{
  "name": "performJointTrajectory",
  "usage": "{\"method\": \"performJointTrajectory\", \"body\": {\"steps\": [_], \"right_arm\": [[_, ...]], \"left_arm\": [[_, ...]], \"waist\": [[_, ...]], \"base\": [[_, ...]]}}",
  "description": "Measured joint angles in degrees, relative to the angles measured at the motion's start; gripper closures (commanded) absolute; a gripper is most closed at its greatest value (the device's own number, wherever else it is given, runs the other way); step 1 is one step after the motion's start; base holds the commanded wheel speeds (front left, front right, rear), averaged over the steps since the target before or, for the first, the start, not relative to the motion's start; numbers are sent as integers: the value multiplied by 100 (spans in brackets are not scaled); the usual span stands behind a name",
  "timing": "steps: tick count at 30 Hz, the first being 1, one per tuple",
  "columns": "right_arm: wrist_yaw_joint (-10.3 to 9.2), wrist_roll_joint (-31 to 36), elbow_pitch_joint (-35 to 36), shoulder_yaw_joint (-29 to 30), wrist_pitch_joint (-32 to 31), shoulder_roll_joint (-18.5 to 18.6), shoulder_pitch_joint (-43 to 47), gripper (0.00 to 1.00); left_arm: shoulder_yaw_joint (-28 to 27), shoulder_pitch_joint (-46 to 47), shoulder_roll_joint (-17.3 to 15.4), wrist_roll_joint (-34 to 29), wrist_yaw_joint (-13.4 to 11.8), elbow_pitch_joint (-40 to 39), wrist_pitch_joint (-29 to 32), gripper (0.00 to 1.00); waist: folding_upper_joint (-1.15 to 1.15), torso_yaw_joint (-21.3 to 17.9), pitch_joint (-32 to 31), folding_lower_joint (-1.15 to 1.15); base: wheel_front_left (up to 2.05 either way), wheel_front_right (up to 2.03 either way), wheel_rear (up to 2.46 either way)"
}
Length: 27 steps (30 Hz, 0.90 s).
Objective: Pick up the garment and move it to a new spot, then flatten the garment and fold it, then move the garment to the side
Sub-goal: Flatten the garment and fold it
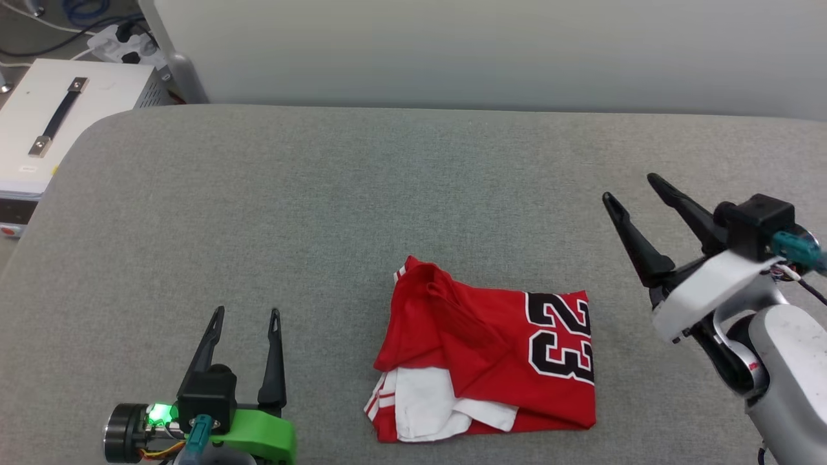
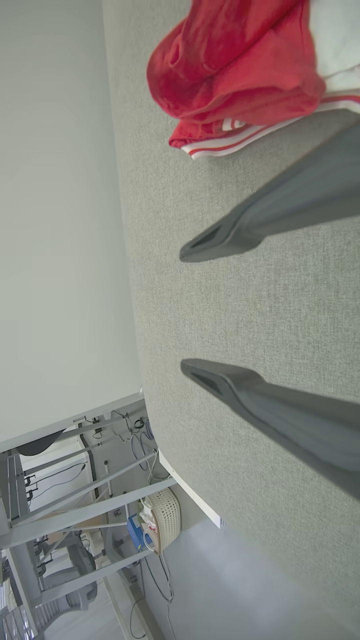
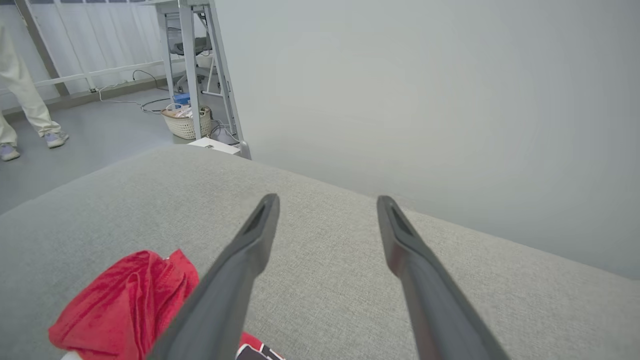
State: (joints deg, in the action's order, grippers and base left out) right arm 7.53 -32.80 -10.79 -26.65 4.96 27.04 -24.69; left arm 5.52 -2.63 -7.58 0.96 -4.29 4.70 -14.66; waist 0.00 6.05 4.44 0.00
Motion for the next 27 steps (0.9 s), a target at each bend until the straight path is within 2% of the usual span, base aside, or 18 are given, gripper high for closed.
{"method": "performJointTrajectory", "body": {"steps": [6,13,20,27], "right_arm": [[0,1099,204,1073,804,-542,773,0],[0,1857,857,2107,953,-1392,1751,0],[0,2412,1594,2530,970,-1889,2582,0],[0,2436,1797,2764,970,-2165,3127,0]], "left_arm": [[-13,-88,-40,0,-9,-35,0,0],[-16,-147,-76,0,-32,-93,0,0],[-5,-216,-84,2,-32,-156,0,0],[46,-292,-80,3,-25,-166,0,0]], "waist": [[0,-160,-157,0],[0,-237,-307,0],[0,-250,-409,0],[0,-275,-492,0]], "base": [[0,0,0],[0,0,0],[0,0,0],[0,0,0]]}}
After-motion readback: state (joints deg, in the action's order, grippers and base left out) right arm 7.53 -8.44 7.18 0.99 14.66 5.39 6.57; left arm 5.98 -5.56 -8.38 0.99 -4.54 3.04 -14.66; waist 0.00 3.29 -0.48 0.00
